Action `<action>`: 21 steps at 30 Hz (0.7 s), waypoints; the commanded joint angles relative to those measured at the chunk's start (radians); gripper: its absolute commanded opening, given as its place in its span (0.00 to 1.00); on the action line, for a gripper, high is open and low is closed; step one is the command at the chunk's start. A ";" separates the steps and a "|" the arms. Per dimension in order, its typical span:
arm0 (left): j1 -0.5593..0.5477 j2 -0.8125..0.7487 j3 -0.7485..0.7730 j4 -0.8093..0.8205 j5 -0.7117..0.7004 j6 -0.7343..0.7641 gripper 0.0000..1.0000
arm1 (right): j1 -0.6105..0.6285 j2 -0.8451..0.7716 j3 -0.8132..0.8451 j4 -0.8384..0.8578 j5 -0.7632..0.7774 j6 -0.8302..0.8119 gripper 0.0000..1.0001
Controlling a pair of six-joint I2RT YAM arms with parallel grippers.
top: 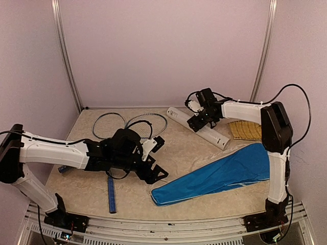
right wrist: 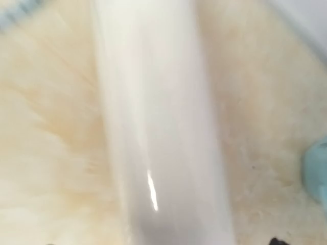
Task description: Pack up the badminton gear
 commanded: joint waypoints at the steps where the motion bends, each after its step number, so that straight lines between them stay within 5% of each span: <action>1: 0.014 0.198 0.156 0.019 0.079 0.038 0.92 | -0.006 -0.231 -0.128 0.111 -0.144 0.084 0.88; 16: 0.024 0.890 0.895 -0.187 0.217 0.126 0.88 | -0.017 -0.818 -0.618 0.195 -0.181 0.320 0.89; 21: 0.023 0.995 0.995 -0.188 0.305 0.119 0.83 | -0.028 -0.983 -0.711 0.168 -0.157 0.371 0.90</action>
